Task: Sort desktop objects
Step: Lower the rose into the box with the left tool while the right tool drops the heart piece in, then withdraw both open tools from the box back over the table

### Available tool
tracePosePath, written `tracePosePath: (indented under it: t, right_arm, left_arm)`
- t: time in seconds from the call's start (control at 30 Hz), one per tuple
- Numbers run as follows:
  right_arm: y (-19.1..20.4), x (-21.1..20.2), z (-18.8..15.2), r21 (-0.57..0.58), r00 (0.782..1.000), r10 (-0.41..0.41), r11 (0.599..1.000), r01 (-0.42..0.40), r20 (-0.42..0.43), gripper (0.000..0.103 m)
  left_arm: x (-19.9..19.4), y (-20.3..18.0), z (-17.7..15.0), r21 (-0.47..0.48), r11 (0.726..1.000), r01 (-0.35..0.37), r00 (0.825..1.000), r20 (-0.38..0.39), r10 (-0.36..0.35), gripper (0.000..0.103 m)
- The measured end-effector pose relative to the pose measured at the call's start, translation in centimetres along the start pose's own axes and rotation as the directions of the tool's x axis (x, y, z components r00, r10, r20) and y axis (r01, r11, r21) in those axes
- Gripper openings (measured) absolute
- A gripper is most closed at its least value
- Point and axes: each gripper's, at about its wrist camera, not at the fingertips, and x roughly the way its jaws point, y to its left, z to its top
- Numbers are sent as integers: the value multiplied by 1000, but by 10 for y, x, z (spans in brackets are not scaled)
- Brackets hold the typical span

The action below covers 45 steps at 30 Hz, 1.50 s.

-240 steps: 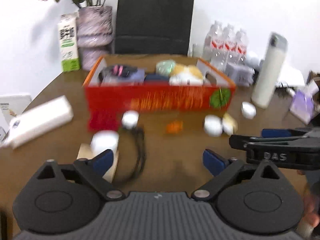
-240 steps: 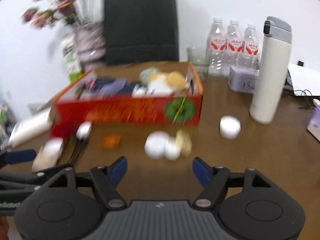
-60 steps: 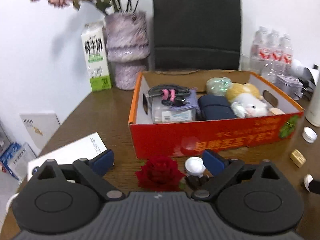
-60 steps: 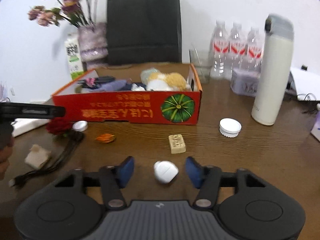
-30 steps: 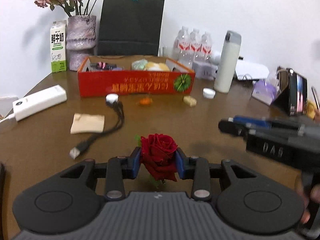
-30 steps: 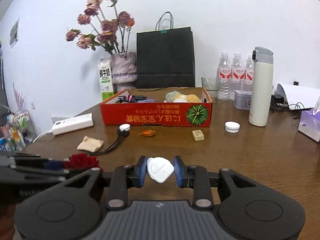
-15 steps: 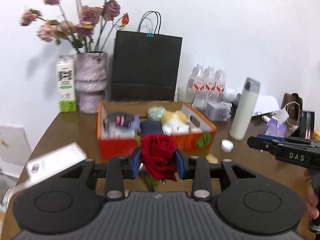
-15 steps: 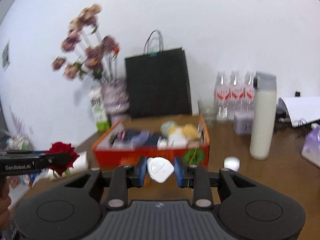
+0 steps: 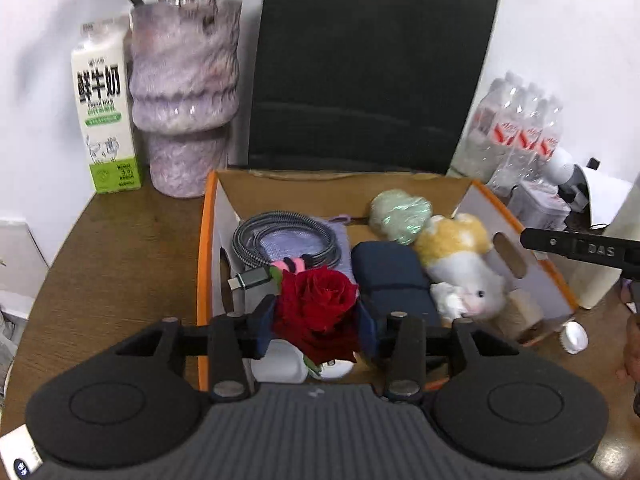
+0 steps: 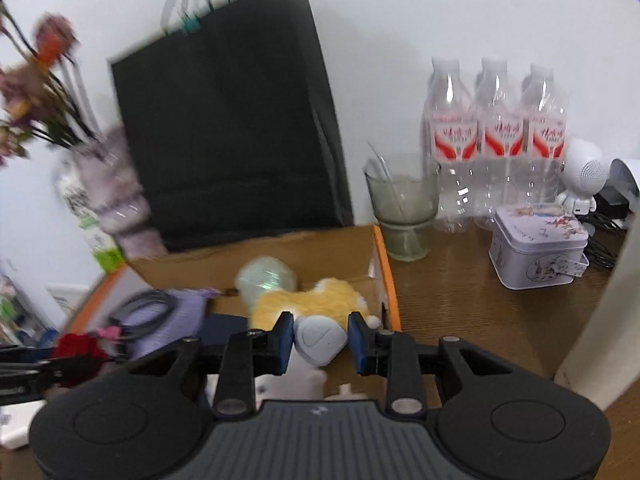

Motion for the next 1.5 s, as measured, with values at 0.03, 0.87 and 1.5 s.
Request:
tracePosePath:
  t: [0.03,0.87,1.5]
  right_arm:
    - [1,8,0,-11,1000,-9,1000,9,-5,29]
    - [35,-144,-137,-23,997,37,999,-36,61,84]
    - [29,-217,-268,33,998,58,998,-58,18,95]
  left_arm:
    - [3,3,0,-4,1000,8,1000,6,-8,54]
    - [-144,-33,-124,-107,991,-74,978,187,93,103]
    - [-156,-76,-260,18,990,-143,986,92,141,103]
